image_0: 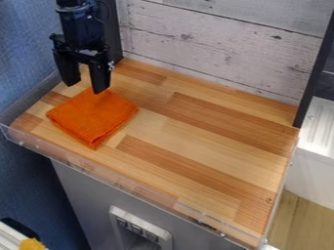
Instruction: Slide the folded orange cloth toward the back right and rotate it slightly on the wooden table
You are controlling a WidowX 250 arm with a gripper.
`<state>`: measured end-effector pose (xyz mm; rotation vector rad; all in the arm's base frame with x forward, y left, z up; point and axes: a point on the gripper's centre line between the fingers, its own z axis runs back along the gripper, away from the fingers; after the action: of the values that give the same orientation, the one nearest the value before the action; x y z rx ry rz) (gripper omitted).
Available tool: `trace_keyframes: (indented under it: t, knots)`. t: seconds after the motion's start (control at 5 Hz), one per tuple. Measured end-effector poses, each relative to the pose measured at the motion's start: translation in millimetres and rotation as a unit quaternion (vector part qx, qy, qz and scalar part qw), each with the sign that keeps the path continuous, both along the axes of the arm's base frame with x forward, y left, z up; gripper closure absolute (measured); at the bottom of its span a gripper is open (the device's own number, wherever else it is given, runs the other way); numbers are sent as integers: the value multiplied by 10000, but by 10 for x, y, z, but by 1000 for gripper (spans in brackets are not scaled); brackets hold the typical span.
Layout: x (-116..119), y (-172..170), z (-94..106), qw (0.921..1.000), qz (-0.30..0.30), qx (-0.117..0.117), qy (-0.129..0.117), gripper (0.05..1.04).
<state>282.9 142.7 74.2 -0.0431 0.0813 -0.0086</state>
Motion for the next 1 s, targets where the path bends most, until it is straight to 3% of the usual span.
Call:
trace_keyframes:
  t: [0.4,0.6,0.8,1.0]
  knots:
    - [-64,-34,-184,9943,1058,97,-41,692]
    - [-100,-4,-294,9804,1953,201,-152,913]
    - [-100,13,-365,9604,2752,315,-286,1015]
    - [-81,43,-407,9374,3428,409,-455,1020]
